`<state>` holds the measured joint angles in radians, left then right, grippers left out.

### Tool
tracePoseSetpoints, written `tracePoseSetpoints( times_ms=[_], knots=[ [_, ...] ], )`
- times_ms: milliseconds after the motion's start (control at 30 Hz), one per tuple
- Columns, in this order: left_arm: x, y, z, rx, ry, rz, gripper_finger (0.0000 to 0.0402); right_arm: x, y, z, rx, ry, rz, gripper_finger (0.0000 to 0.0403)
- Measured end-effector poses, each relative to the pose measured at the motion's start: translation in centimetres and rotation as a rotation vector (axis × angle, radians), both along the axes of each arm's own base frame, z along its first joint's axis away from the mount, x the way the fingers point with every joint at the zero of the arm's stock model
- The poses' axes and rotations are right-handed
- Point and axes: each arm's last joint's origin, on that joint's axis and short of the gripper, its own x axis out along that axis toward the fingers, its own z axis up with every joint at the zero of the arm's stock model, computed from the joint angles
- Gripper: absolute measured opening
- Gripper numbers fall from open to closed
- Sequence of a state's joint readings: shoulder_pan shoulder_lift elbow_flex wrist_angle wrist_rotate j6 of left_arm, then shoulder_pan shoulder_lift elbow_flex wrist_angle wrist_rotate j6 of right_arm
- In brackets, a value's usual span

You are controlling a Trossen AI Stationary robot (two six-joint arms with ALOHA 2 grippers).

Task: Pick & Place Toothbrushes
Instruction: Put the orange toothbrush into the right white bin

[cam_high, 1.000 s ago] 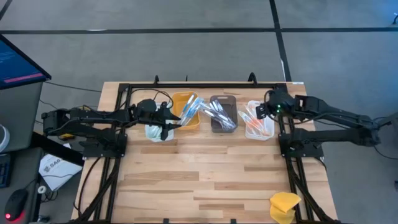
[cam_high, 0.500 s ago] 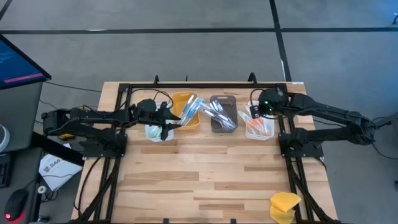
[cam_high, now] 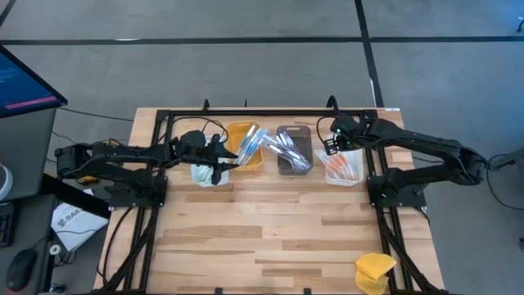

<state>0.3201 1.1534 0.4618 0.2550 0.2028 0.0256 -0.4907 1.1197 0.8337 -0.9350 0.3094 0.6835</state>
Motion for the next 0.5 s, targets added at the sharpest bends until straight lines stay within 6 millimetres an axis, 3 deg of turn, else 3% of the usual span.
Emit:
tracePoseSetpoints(
  times_ms=[367, 500],
  knots=[
    [0.00, 0.00, 0.00, 0.000, 0.000, 0.000, 0.0154, 0.16, -0.14, -0.24, 0.012, 0.010, 0.004, 0.0021],
    [0.00, -0.01, 0.00, 0.000, 0.000, 0.000, 0.0154, 0.16, -0.13, -0.25, 0.015, 0.006, -0.002, 0.0045]
  ],
)
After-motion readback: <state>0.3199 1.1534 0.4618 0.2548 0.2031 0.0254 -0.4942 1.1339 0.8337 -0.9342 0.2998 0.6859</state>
